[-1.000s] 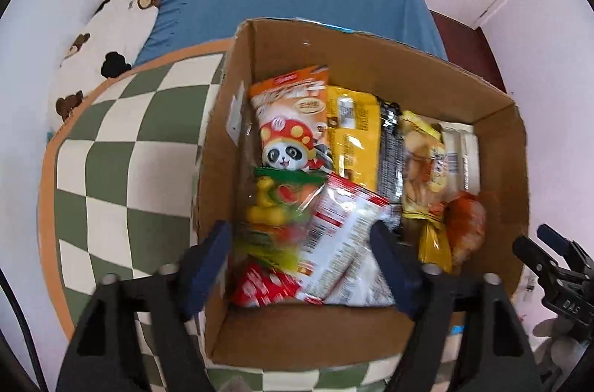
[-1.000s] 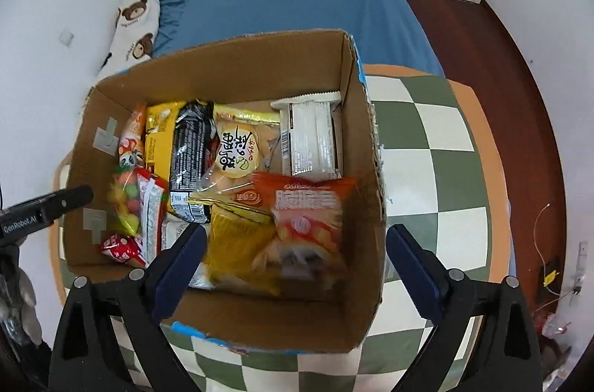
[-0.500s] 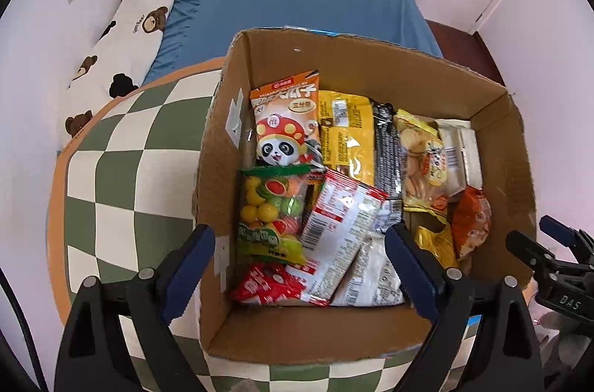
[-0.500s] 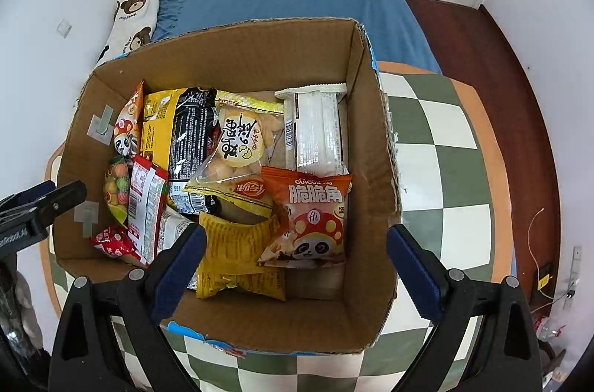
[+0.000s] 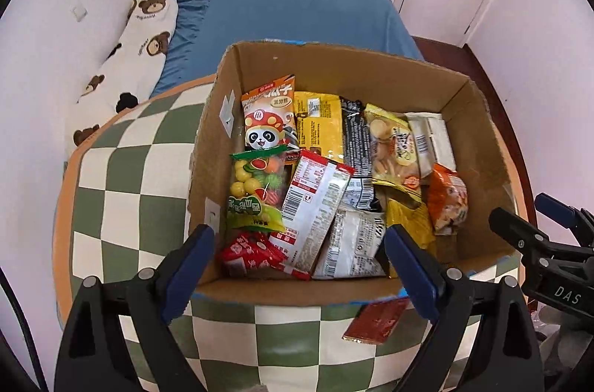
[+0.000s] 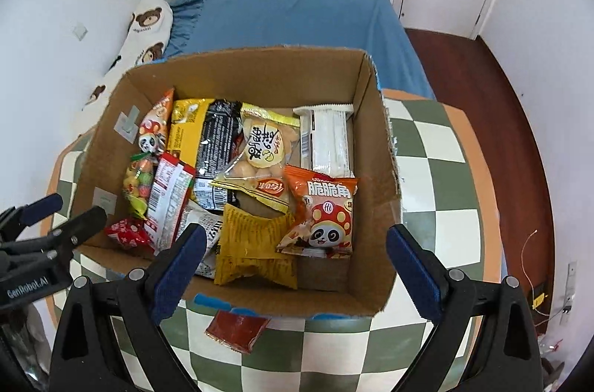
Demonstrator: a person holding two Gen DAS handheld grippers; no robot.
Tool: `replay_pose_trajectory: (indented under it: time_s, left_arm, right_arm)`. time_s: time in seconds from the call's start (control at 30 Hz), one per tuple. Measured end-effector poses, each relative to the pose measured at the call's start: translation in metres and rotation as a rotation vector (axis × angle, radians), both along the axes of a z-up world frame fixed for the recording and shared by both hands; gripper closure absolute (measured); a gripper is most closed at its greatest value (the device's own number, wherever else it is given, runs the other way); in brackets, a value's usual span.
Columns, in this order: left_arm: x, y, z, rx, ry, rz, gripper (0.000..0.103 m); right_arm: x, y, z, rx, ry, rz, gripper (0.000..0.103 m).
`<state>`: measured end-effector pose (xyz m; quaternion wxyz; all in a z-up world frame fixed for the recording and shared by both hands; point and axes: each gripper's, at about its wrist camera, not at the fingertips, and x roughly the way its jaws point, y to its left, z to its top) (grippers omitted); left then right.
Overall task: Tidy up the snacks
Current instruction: 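Grasp the red jerky packet with the left tool while the right tool grasps the round orange cake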
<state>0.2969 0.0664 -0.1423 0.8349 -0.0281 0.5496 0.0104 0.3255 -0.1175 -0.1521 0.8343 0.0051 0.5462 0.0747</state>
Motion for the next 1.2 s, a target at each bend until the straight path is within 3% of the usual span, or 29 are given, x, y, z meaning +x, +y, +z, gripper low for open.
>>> replay_pose_trajectory:
  time_s: [0.47, 0.9, 1.07, 1.2]
  left_arm:
    - [-0.064, -0.014, 0.051, -0.029, -0.135, -0.003, 0.009]
    - [-0.108, -0.017, 0.077, -0.010, -0.220, 0.018, 0.009]
    - [-0.117, -0.021, 0.077, 0.009, -0.227, 0.014, 0.009]
    - [-0.125, -0.026, 0.054, 0.038, -0.172, -0.011, 0.009]
  right_arm:
    - [-0.072, -0.012, 0.059, 0.033, -0.172, -0.007, 0.004]
    - [-0.130, -0.019, 0.101, 0.064, -0.301, -0.014, 0.004]
    - [-0.139, -0.023, 0.105, 0.092, -0.305, -0.024, 0.004]
    - [-0.147, -0.030, 0.084, 0.164, -0.217, -0.028, 0.004]
